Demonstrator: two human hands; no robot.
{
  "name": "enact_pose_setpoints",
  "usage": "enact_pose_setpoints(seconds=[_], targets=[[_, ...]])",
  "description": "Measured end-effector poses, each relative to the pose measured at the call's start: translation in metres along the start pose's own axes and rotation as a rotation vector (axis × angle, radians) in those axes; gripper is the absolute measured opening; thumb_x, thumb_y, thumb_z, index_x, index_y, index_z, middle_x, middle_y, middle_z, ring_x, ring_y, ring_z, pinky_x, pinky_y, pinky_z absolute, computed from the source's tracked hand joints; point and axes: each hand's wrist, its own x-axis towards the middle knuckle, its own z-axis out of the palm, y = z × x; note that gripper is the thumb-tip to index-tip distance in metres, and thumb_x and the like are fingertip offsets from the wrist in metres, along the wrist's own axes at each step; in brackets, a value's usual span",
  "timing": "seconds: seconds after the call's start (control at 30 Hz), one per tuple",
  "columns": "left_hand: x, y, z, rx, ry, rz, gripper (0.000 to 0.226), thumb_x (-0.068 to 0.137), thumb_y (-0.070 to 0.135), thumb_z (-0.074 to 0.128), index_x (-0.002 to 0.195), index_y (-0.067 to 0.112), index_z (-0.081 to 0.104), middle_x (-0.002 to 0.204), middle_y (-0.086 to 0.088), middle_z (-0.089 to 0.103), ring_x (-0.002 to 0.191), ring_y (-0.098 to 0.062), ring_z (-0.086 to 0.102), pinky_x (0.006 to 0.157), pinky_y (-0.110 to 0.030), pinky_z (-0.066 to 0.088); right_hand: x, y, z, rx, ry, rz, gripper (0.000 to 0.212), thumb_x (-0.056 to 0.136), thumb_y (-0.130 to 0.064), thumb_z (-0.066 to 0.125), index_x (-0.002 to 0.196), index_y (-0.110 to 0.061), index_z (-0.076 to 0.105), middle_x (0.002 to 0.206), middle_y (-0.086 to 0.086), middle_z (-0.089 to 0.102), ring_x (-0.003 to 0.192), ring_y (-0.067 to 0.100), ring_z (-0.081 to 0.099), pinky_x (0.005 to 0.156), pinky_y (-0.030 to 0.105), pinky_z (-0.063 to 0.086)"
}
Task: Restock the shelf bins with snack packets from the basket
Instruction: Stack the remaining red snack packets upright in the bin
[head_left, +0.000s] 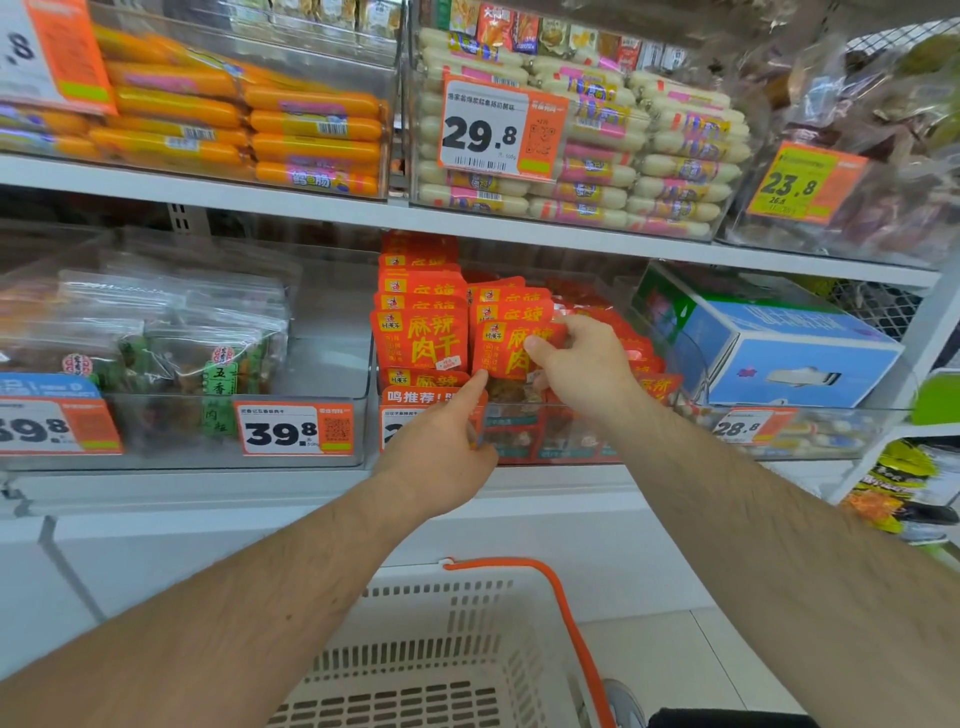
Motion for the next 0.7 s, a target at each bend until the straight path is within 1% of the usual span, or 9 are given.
enact_pose_setpoints(seconds=[0.07, 0.13, 0.23, 0.33, 0.4, 0.47, 0.53, 0.6, 0.7], targets=[[-0.002, 0.001, -0.002, 0.001, 0.000, 0.010, 0.078, 0.095, 0.027, 0.058, 0.154, 0.039, 0.010, 0.117, 0.007, 0.057, 0.105, -0.013, 0.055, 0.087, -0.033, 0.054, -0.002, 0.000, 0.000, 0.020, 0.035, 0.004, 0.030, 0.094, -0.038, 0.063, 0.120, -0.026, 0.054, 0.111, -0.006, 0.064, 0.092, 0.014, 0.067, 0.074, 0.030, 0.058], [-0.006, 0.001, -0.006, 0.043, 0.031, 0.049, 0.072, 0.094, 0.027, 0.058, 0.154, 0.035, 0.018, 0.117, 0.006, 0.057, 0.107, -0.014, 0.055, 0.088, -0.034, 0.053, -0.007, -0.001, -0.001, 0.028, 0.088, -0.009, 0.030, 0.091, -0.034, 0.067, 0.118, -0.027, 0.054, 0.113, -0.007, 0.061, 0.092, 0.011, 0.064, 0.074, 0.027, 0.056], [-0.015, -0.003, -0.022, 0.225, 0.311, 0.273, 0.050, 0.088, 0.024, 0.059, 0.138, 0.025, 0.051, 0.117, 0.001, 0.058, 0.107, -0.020, 0.056, 0.084, -0.039, 0.054, -0.012, -0.006, -0.010, -0.043, 0.183, -0.081, 0.031, 0.088, -0.030, 0.069, 0.116, -0.026, 0.057, 0.112, -0.008, 0.054, 0.089, 0.006, 0.058, 0.064, 0.016, 0.046], [-0.007, -0.010, -0.056, 0.362, 0.600, 0.427, 0.037, 0.076, 0.025, 0.060, 0.111, 0.013, 0.066, 0.103, -0.005, 0.057, 0.092, -0.025, 0.055, 0.073, -0.038, 0.050, -0.007, -0.016, -0.023, -0.241, 0.244, -0.275, 0.021, 0.087, -0.031, 0.066, 0.106, -0.023, 0.062, 0.107, -0.006, 0.055, 0.100, 0.014, 0.057, 0.086, 0.032, 0.051], [0.006, -0.007, -0.084, 0.454, 0.658, 0.419, 0.039, 0.078, 0.030, 0.058, 0.111, 0.010, 0.065, 0.107, -0.008, 0.057, 0.096, -0.027, 0.054, 0.077, -0.040, 0.047, 0.001, -0.029, -0.025, -0.440, 0.227, -0.458, 0.028, 0.089, -0.033, 0.062, 0.111, -0.016, 0.065, 0.111, -0.001, 0.060, 0.109, 0.019, 0.055, 0.096, 0.037, 0.045], [0.022, 0.002, -0.105, 0.572, 0.602, 0.472, 0.047, 0.082, 0.037, 0.052, 0.119, 0.010, 0.062, 0.114, -0.009, 0.058, 0.104, -0.030, 0.054, 0.084, -0.043, 0.046, 0.008, -0.048, -0.018, -0.622, 0.099, -0.579, 0.038, 0.093, -0.039, 0.056, 0.120, -0.014, 0.063, 0.120, 0.003, 0.062, 0.115, 0.023, 0.054, 0.098, 0.036, 0.041], [0.039, 0.015, -0.116, 0.646, 0.396, 0.476, 0.065, 0.082, 0.050, 0.041, 0.134, 0.012, 0.053, 0.129, -0.009, 0.056, 0.118, -0.030, 0.052, 0.096, -0.044, 0.043, 0.015, -0.062, -0.007, -0.790, -0.044, -0.605, 0.044, 0.098, -0.045, 0.045, 0.125, -0.015, 0.061, 0.127, 0.005, 0.061, 0.118, 0.027, 0.053, 0.097, 0.038, 0.040], [0.054, 0.022, -0.122, 0.679, 0.174, 0.368, 0.084, 0.080, 0.062, 0.032, 0.149, 0.014, 0.033, 0.149, -0.007, 0.041, 0.135, -0.027, 0.039, 0.110, -0.041, 0.034, 0.024, -0.069, 0.001, -0.874, -0.152, -0.540, 0.047, 0.101, -0.048, 0.034, 0.121, -0.015, 0.059, 0.127, 0.007, 0.060, 0.119, 0.029, 0.053, 0.095, 0.040, 0.039], [0.069, 0.020, -0.123, 0.817, 0.040, 0.245, 0.094, 0.085, 0.070, 0.038, 0.156, 0.014, 0.012, 0.160, -0.007, 0.021, 0.146, -0.025, 0.021, 0.119, -0.039, 0.020, 0.038, -0.064, 0.003, -0.870, -0.256, -0.417, 0.059, 0.101, -0.057, 0.022, 0.127, -0.016, 0.054, 0.138, 0.007, 0.054, 0.127, 0.028, 0.048, 0.101, 0.042, 0.037]])
